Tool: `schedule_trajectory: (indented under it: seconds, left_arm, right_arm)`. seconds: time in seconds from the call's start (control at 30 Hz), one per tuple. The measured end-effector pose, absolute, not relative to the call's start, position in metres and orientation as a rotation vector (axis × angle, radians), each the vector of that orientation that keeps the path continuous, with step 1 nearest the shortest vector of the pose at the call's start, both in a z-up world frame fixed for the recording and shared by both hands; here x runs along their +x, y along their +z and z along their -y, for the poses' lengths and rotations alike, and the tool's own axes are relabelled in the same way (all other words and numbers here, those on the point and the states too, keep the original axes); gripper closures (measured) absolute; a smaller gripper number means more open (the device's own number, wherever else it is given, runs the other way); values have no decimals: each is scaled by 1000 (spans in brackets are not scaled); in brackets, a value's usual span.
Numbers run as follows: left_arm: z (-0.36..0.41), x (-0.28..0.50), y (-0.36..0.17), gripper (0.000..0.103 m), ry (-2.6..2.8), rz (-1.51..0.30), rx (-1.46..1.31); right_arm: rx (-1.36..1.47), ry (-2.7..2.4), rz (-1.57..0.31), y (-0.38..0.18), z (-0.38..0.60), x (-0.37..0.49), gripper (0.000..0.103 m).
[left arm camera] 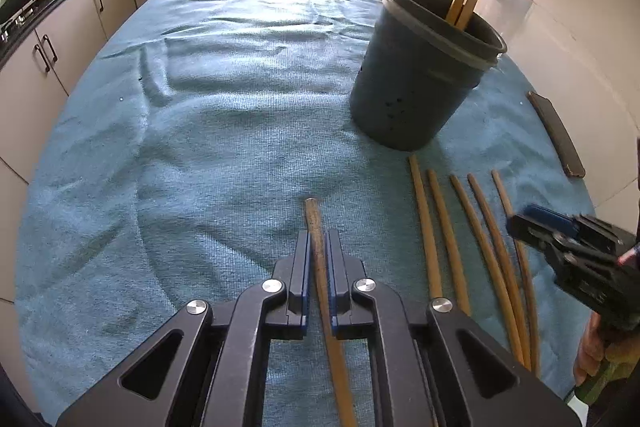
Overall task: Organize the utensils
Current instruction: 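Close the left gripper on a chopstick while the right gripper grasps another, then lift both chopsticks upright and carry them toward the black holder cup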
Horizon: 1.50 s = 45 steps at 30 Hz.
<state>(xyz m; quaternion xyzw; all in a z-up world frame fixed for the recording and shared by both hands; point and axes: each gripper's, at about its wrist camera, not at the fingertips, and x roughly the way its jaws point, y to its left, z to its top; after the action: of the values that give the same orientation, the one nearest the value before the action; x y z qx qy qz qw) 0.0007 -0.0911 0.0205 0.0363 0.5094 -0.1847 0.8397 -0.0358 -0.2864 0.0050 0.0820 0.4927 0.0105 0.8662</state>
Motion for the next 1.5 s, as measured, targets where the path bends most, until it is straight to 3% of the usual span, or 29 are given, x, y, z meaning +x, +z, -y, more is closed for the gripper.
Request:
schedule_trajectory:
  seconds: [0.07, 0.33, 0.4, 0.53, 1.07, 1.5]
  left_arm:
    - [94, 2, 20, 95, -384, -1076, 91]
    - [97, 4, 18, 95, -382, -1061, 80]
    - [98, 7, 17, 95, -382, -1054, 62]
    - [99, 13, 18, 96, -391, -1072, 37]
    - [69, -74, 133, 96, -450, -722, -38]
    - [55, -150, 181, 96, -481, -534, -9]
  right_arm:
    - [137, 3, -1043, 5, 283, -29, 81]
    - [44, -46, -1110, 6, 272, -4, 82]
    - [45, -42, -1114, 7, 269, -1, 92]
    - [34, -19, -1105, 8, 266, 4, 97]
    - [171, 88, -713, 112, 278, -82, 98]
    - [156, 101, -509, 165, 264, -152, 97]
